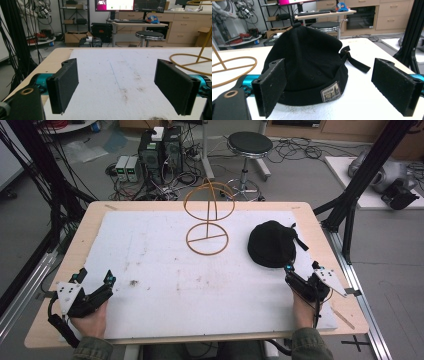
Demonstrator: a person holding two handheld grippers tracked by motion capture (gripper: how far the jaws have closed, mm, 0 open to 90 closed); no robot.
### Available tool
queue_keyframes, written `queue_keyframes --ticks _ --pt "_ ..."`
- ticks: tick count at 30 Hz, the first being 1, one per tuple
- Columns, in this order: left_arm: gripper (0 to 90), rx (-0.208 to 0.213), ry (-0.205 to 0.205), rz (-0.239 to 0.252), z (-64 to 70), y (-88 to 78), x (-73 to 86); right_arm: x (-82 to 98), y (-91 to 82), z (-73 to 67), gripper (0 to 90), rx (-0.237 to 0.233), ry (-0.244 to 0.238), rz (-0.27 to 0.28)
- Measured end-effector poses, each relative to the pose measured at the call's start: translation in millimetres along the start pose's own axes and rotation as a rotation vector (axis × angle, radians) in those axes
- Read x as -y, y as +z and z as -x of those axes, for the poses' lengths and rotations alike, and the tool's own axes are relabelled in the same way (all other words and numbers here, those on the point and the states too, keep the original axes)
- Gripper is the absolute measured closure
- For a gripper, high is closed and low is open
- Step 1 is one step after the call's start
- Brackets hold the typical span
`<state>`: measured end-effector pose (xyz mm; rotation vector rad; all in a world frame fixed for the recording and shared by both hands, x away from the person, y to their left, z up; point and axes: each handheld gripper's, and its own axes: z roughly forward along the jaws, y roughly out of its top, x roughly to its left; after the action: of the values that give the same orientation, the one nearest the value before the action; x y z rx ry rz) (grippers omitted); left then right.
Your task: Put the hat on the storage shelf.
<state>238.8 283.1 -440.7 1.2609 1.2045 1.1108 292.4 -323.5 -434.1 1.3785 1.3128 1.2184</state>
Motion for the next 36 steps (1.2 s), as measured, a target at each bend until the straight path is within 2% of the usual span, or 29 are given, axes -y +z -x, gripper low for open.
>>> queue_keyframes --ticks 4,8,12,14,19,22,27,32,36 --pt "19.7 0.002 -0.001 -0.002 -0.3 0.4 0.3 -2.8 1.2 0.5 12.5 0.000 0.007 0.005" --pt "19.6 0.004 0.000 -0.001 -0.5 1.0 0.4 -9.7 5.5 2.5 12.0 -0.028 0.009 0.009" --pt "19.7 0.003 0.000 -0.002 -1.1 1.2 0.2 -14.6 8.4 1.4 12.0 -0.029 -0.015 0.023" --pt "19.6 -0.001 0.003 -0.002 -1.7 0.4 -0.4 -21.4 12.7 -1.1 12.0 -0.044 -0.020 0.041" --pt "19.6 0.001 0.005 -0.001 -1.2 0.3 -0.4 -25.6 24.5 -11.6 12.0 -0.088 -0.056 0.028" --pt "19.7 0.002 0.009 -0.005 -0.9 -0.1 -0.6 -28.8 32.9 -15.6 12.0 -0.118 -0.083 -0.006" --pt "19.6 0.003 0.009 -0.005 -2.3 -1.4 -0.6 -34.0 43.3 -17.2 12.0 -0.134 -0.077 -0.055" --pt "19.6 0.001 0.006 -0.003 -3.4 -1.3 -1.0 -32.1 54.2 -17.6 12.0 -0.136 -0.083 -0.125" --pt "19.7 0.000 0.002 -0.003 -4.1 -0.9 -0.9 -33.9 60.2 -20.0 12.0 -0.131 -0.095 -0.139"
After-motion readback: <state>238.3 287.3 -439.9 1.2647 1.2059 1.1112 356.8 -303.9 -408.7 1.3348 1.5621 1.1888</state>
